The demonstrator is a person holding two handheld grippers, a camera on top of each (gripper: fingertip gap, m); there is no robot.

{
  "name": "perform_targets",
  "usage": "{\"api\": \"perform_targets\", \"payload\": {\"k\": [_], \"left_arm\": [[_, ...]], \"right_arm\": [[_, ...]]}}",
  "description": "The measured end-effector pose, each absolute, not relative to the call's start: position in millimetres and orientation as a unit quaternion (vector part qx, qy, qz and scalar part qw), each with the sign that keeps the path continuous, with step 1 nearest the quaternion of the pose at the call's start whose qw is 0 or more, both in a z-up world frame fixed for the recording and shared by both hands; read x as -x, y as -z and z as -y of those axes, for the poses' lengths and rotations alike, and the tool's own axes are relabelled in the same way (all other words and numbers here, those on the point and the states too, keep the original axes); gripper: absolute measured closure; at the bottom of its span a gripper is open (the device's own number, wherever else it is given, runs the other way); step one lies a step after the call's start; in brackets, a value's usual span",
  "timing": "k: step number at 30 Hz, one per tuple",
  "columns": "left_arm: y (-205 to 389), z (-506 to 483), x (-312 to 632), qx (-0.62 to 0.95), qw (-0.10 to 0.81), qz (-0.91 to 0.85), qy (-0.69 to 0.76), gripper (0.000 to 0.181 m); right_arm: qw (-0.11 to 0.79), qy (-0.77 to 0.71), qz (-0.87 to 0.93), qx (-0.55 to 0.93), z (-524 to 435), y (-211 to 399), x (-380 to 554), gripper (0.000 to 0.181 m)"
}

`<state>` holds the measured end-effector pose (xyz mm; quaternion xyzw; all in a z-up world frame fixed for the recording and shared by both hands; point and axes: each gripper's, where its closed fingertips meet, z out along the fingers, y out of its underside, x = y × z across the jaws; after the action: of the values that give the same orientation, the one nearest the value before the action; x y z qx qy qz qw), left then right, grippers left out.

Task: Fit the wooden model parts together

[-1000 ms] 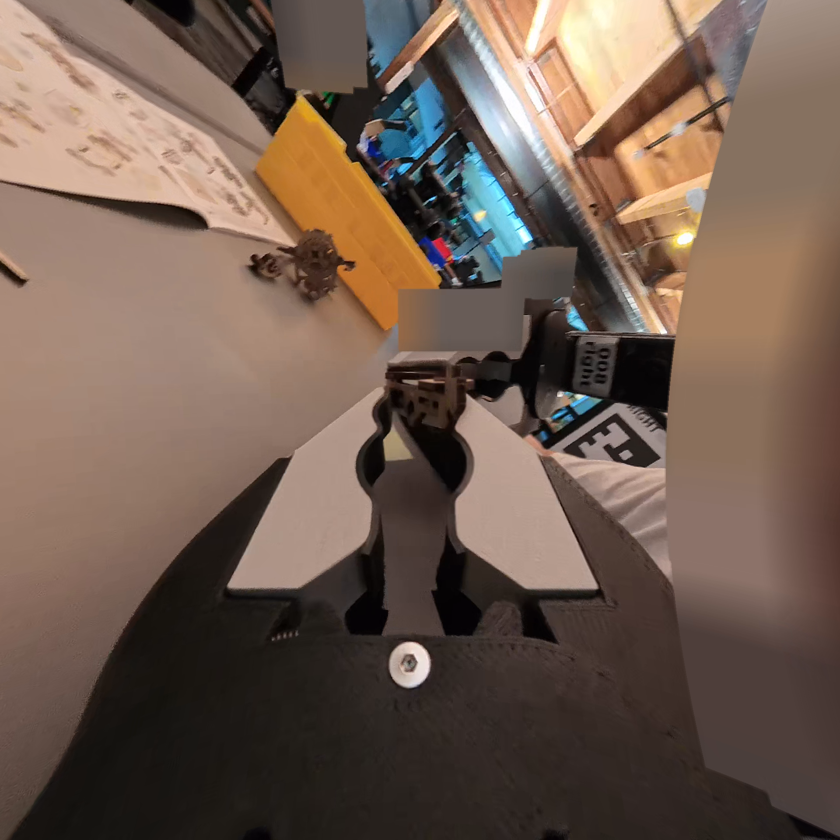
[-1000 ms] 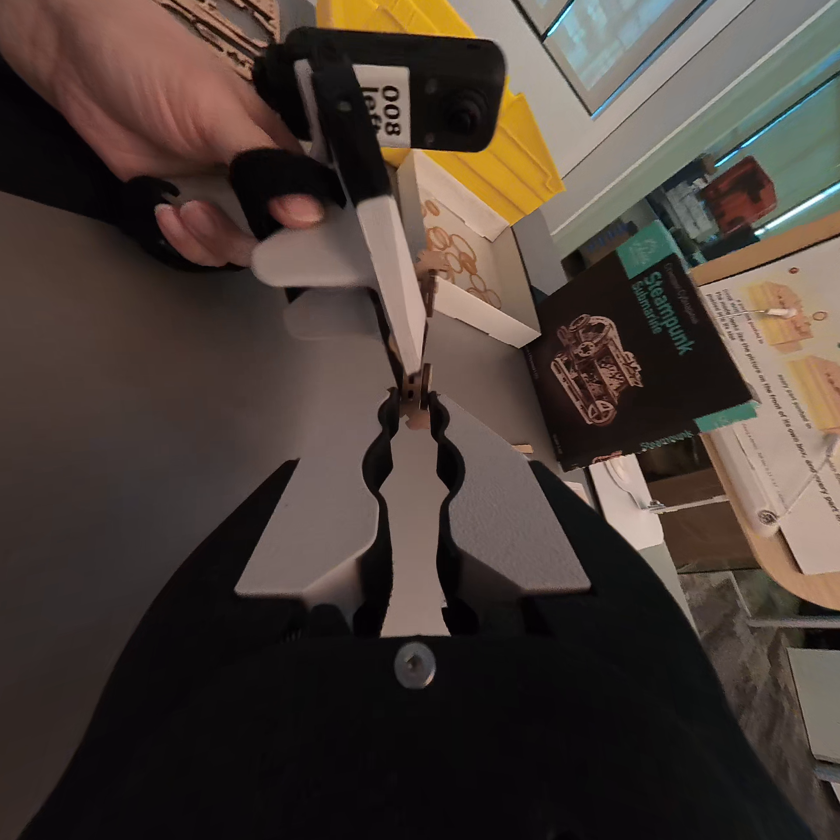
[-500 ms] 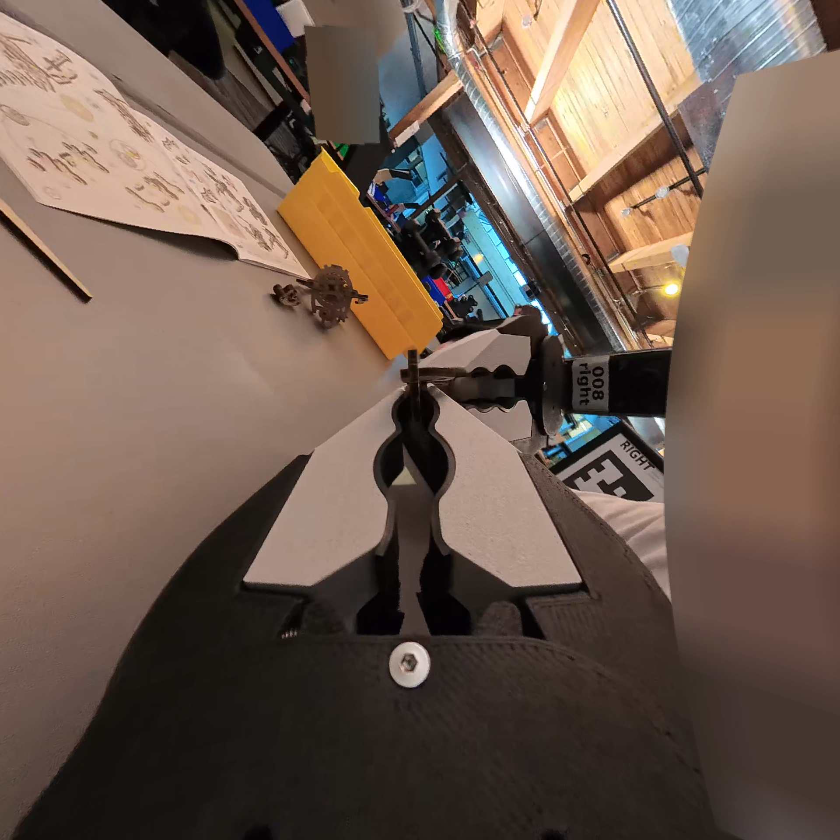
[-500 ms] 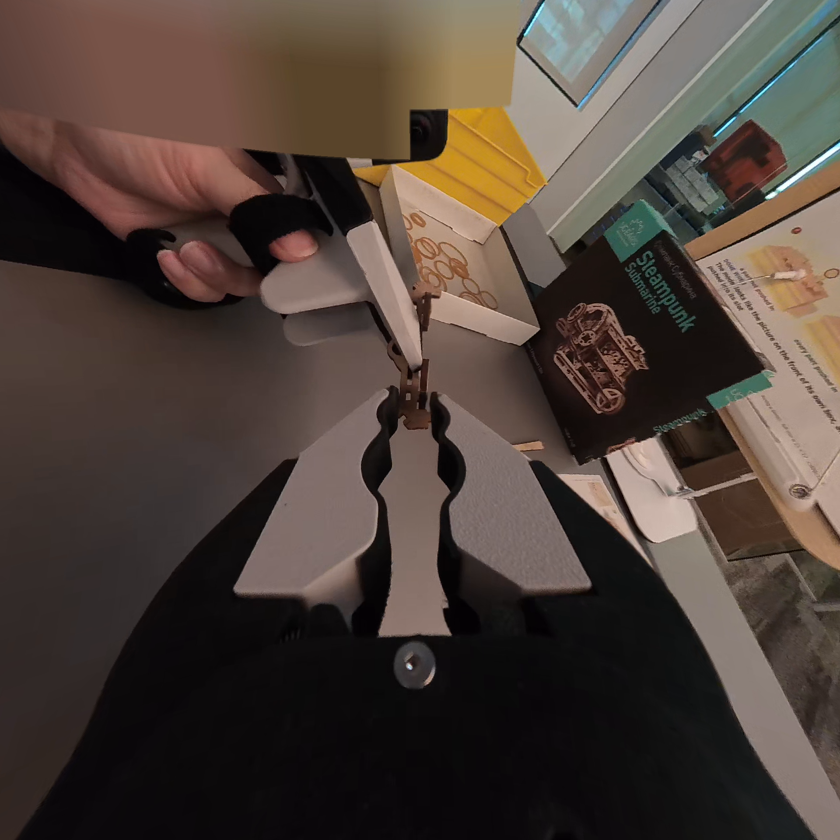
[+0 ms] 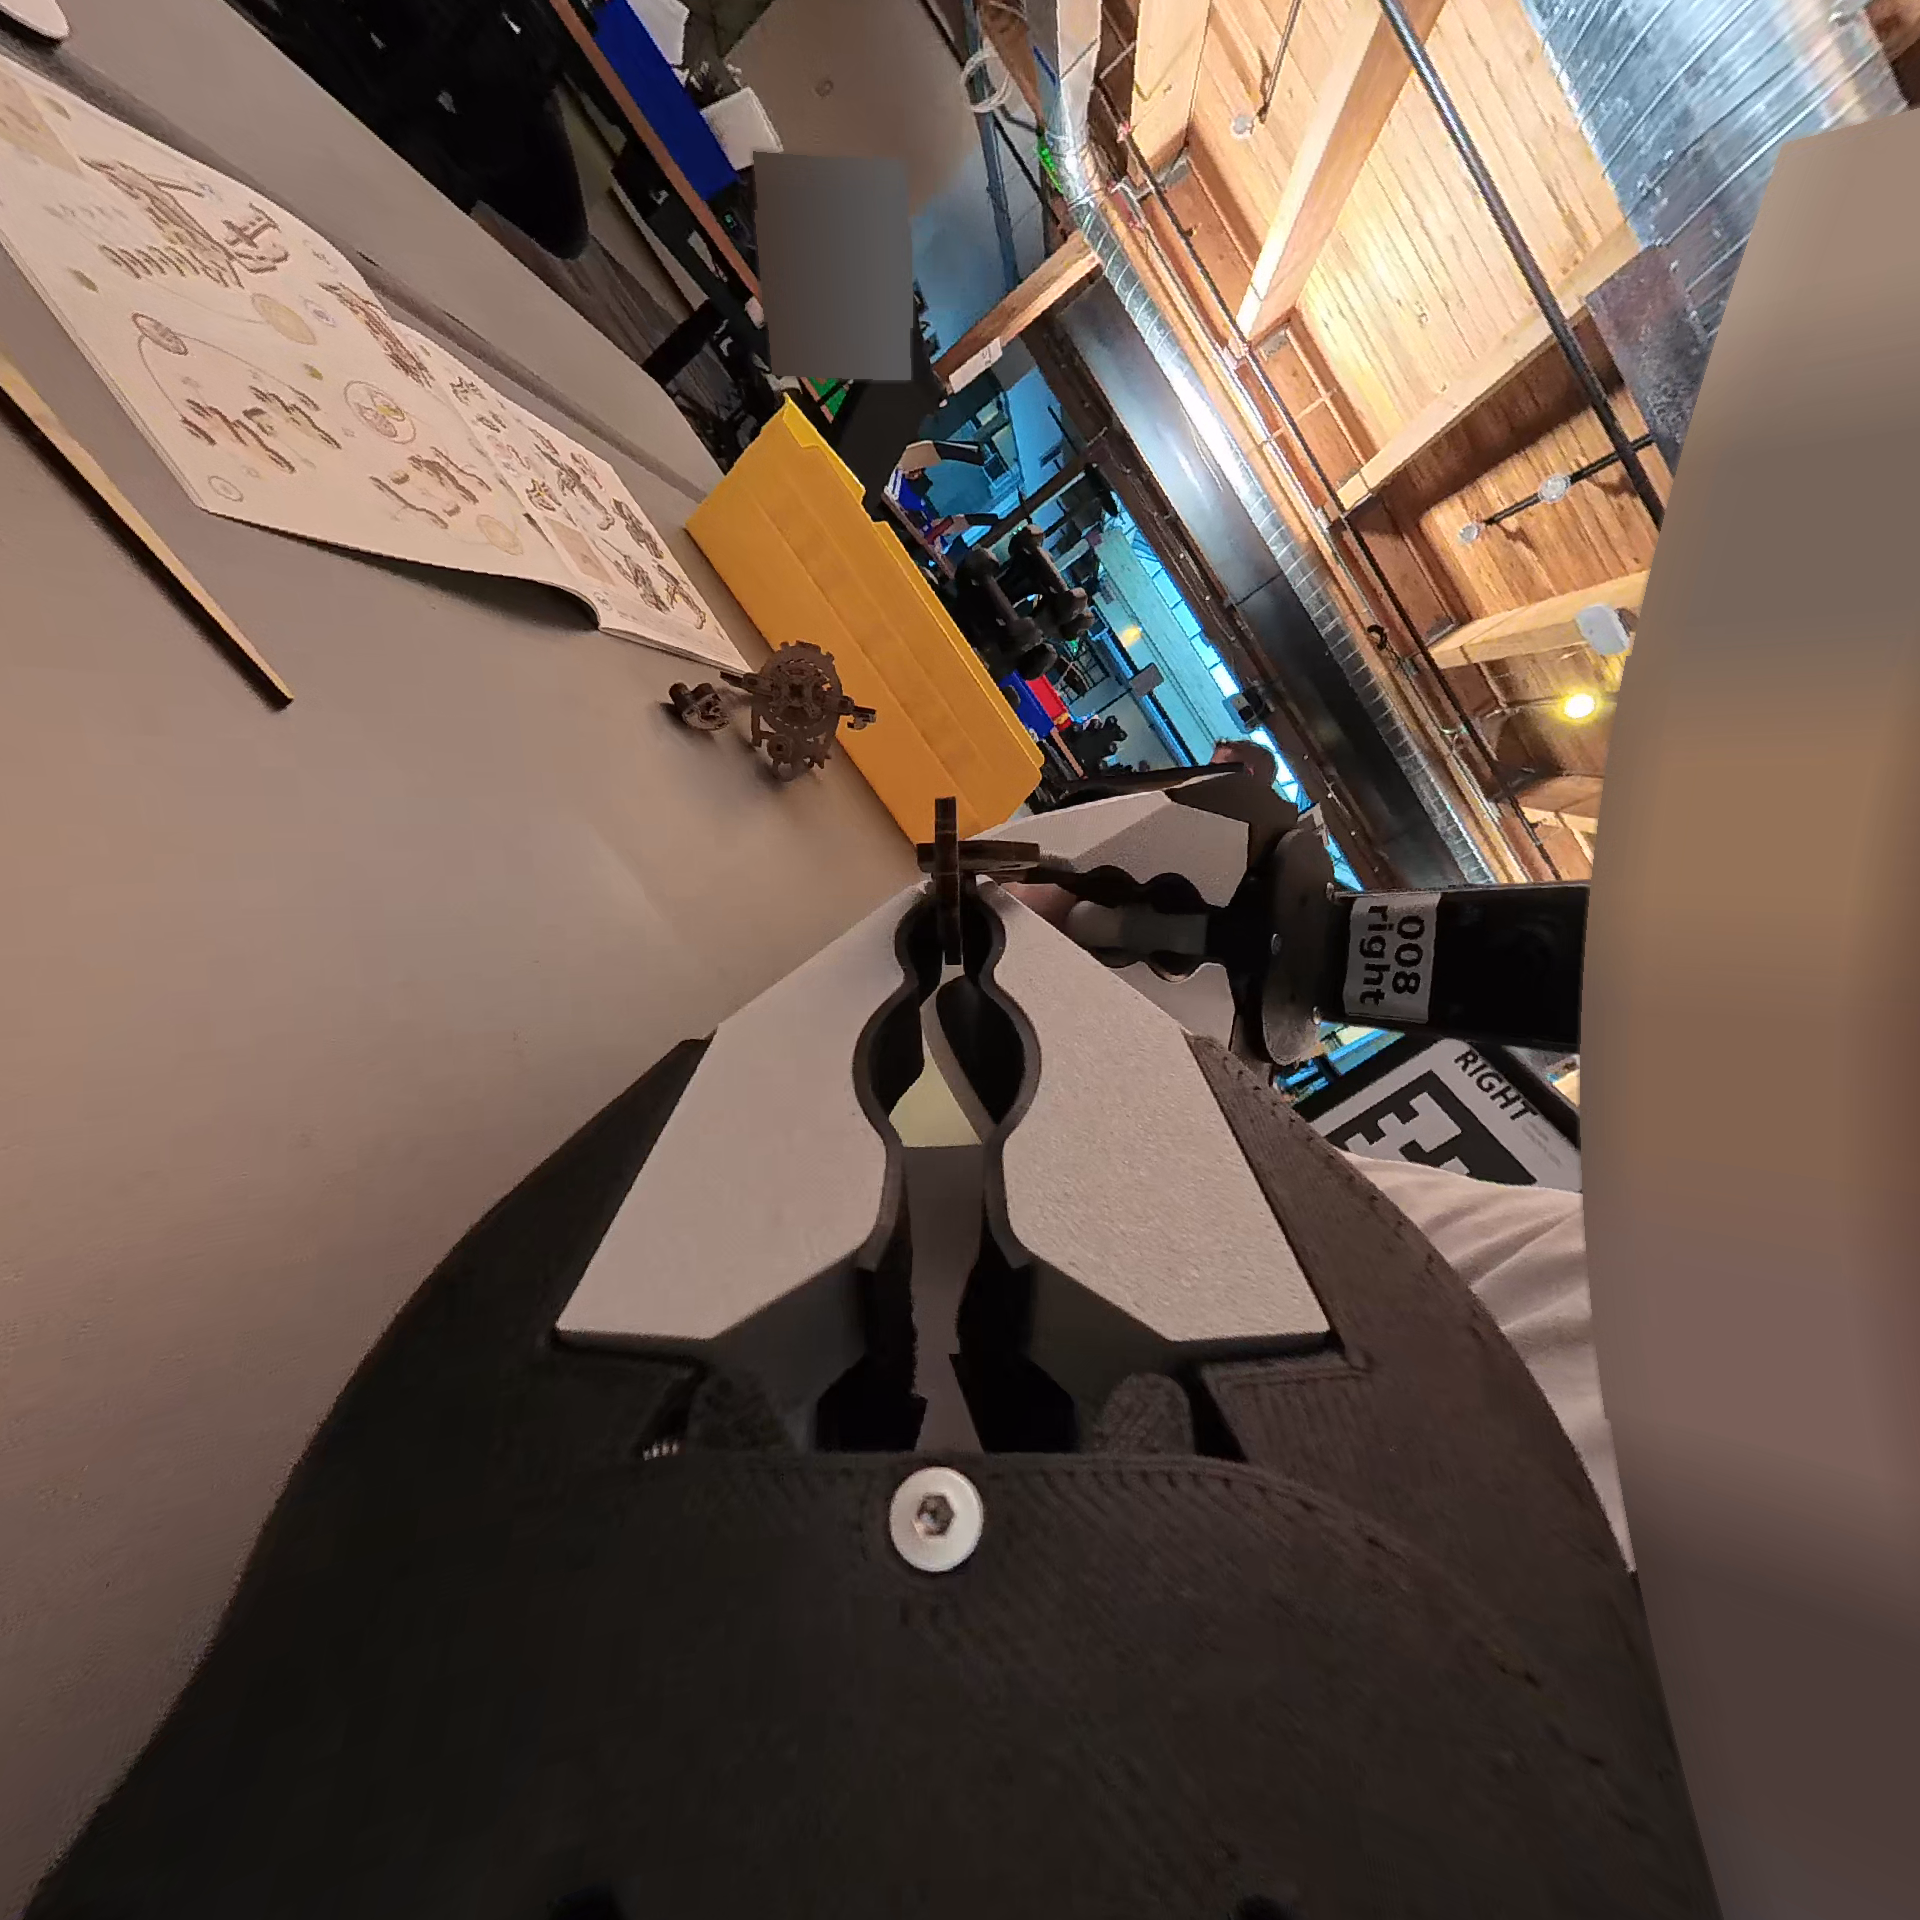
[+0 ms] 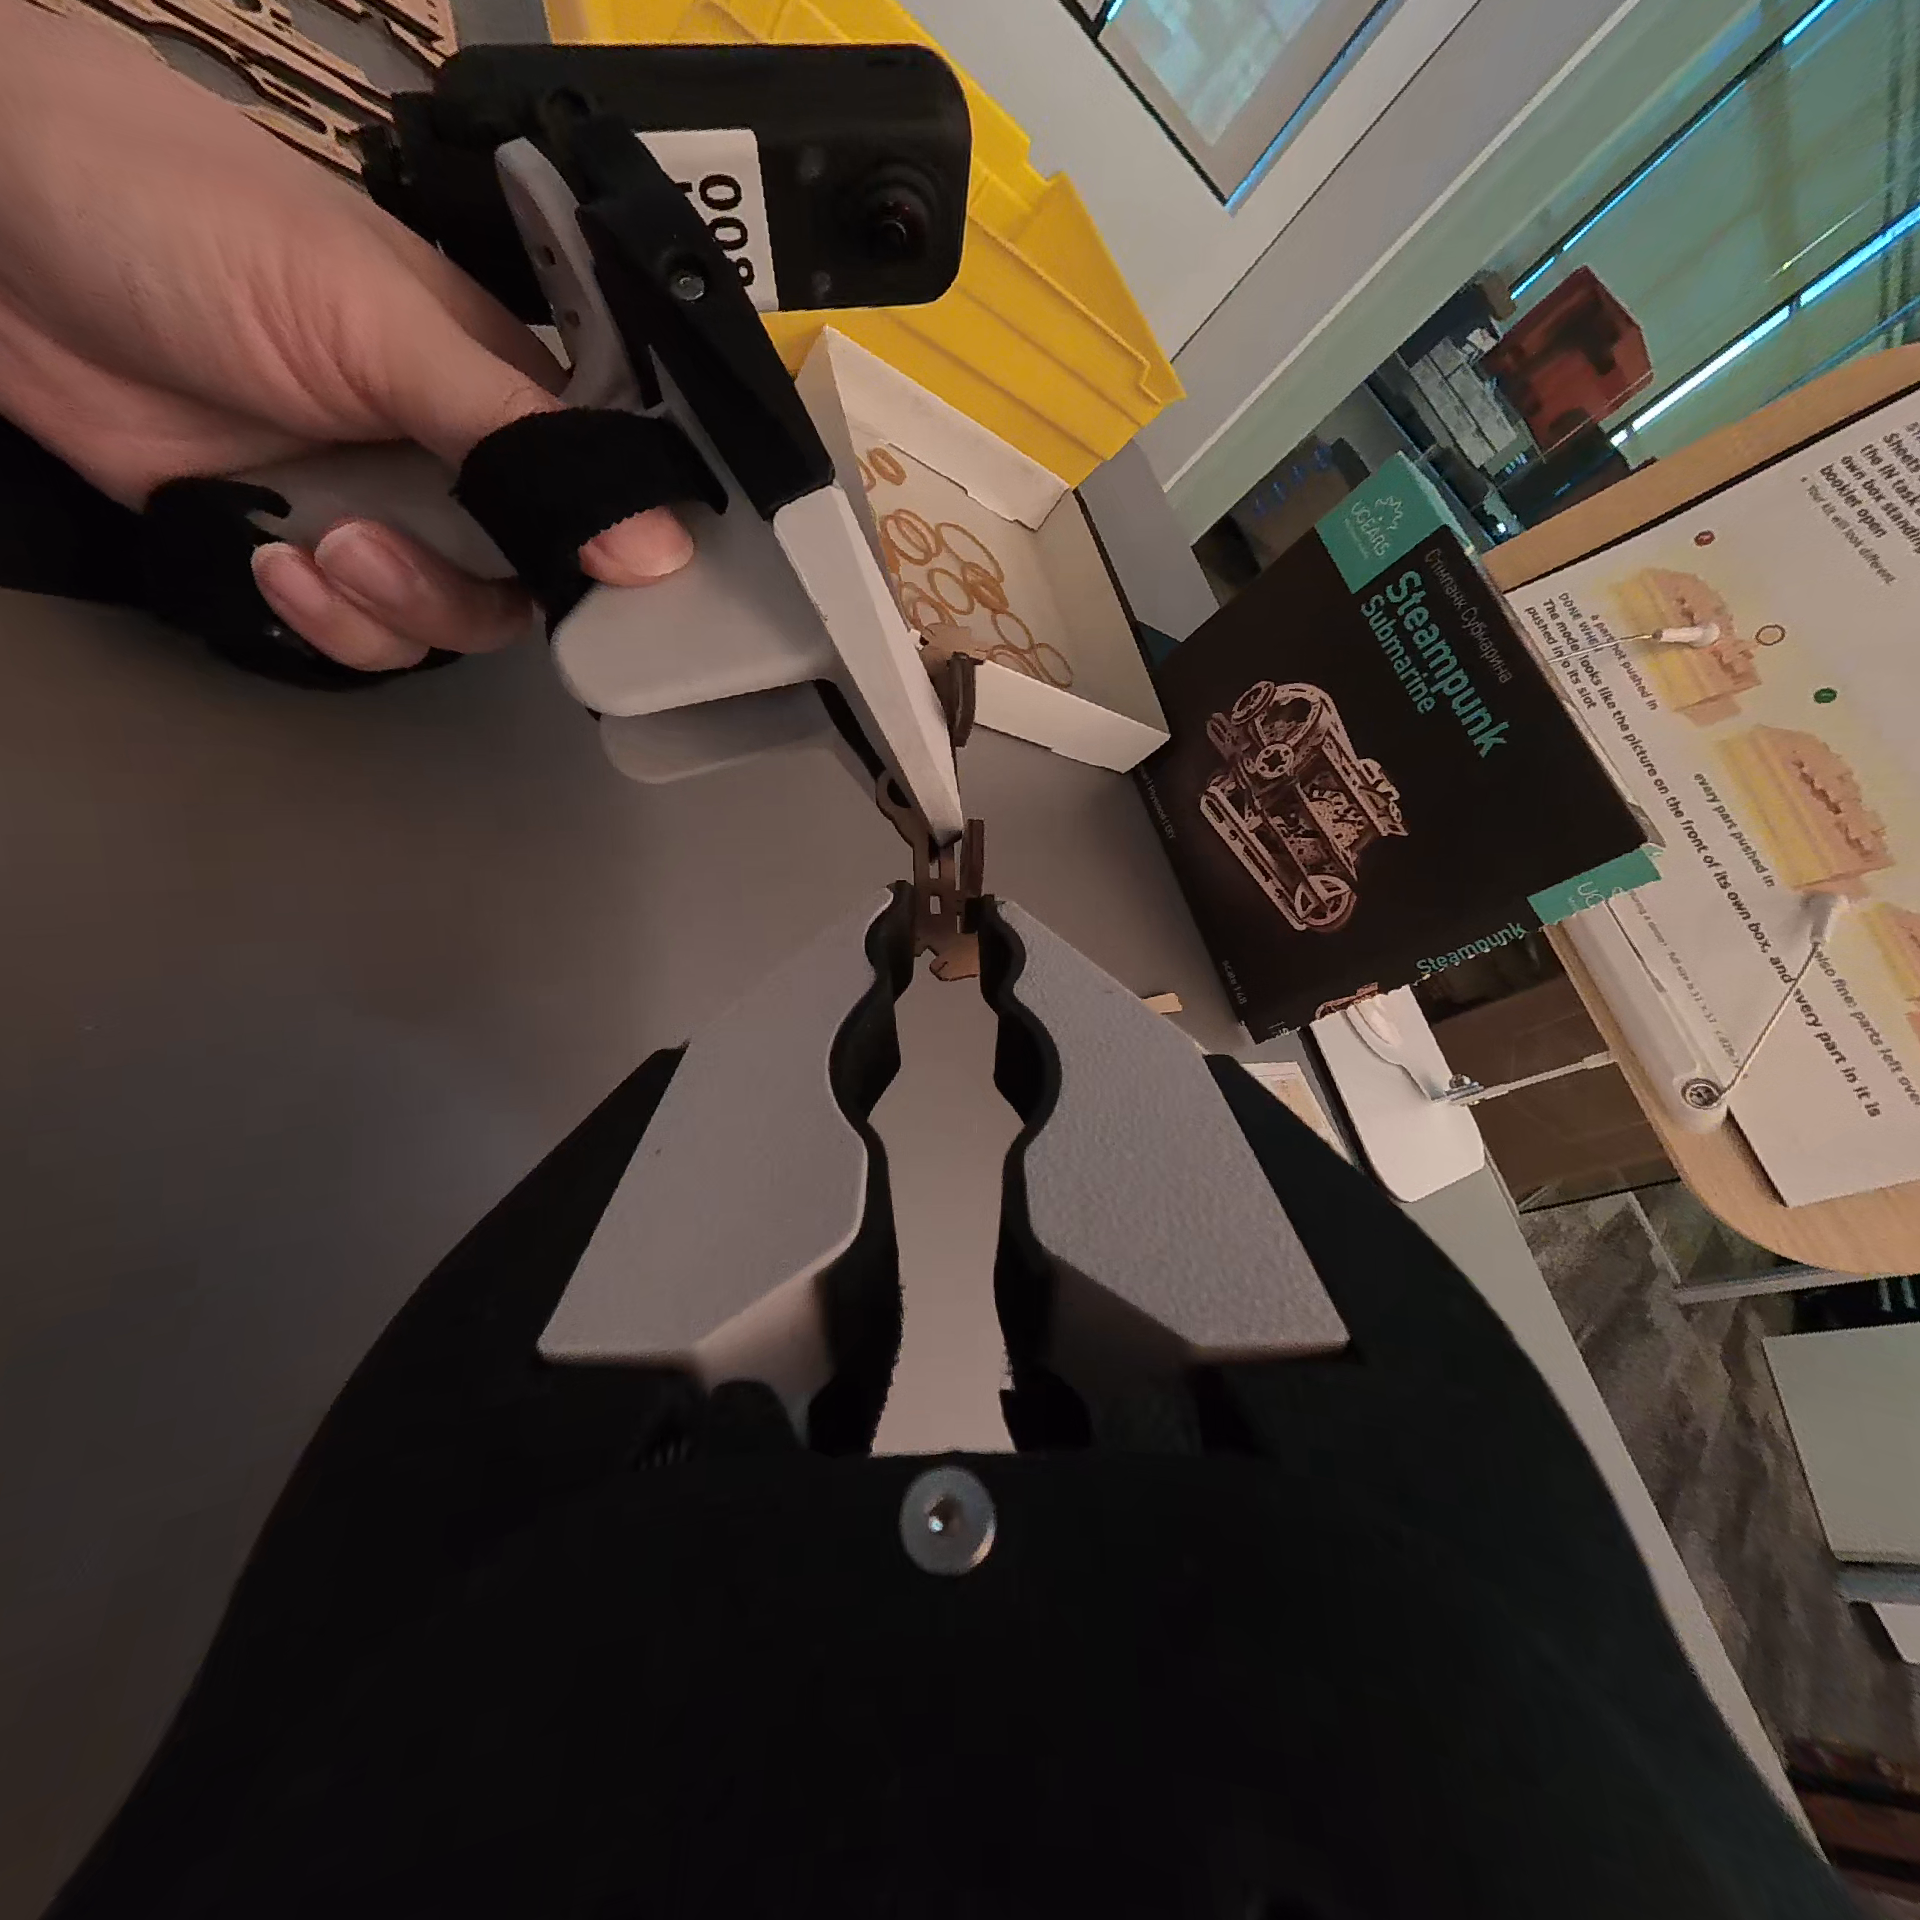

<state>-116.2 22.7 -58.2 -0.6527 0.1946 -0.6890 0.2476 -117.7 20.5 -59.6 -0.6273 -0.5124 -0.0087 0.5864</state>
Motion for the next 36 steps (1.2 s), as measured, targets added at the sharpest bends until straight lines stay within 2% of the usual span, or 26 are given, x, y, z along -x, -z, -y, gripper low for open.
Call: {"api": "perform_targets", "payload": {"k": [13,19,23,28,36], "left_arm": [[57.9,-22.5,116.7,0.653,0.252,-0.191,0.689,0.181],[49.9,-20.6,117.8,0.638,0.273,-0.212,0.688,0.181],[41.9,-16.0,118.0,0.623,0.287,-0.223,0.693,0.181],[33.0,-12.4,118.4,0.604,0.298,-0.226,0.704,0.181],[36.3,-11.8,117.6,0.610,0.285,-0.219,0.707,0.181]], "right_arm": [[0.583,-0.023,0.504,0.637,-20.7,59.8,117.4,0.172],[0.616,0.007,0.521,0.591,-18.1,50.1,119.1,0.171],[0.638,0.095,0.549,0.531,-12.6,42.1,119.7,0.170],[0.654,0.064,0.527,0.539,-9.6,32.9,118.9,0.171],[0.632,0.076,0.548,0.542,-9.3,37.8,117.9,0.172]]}}
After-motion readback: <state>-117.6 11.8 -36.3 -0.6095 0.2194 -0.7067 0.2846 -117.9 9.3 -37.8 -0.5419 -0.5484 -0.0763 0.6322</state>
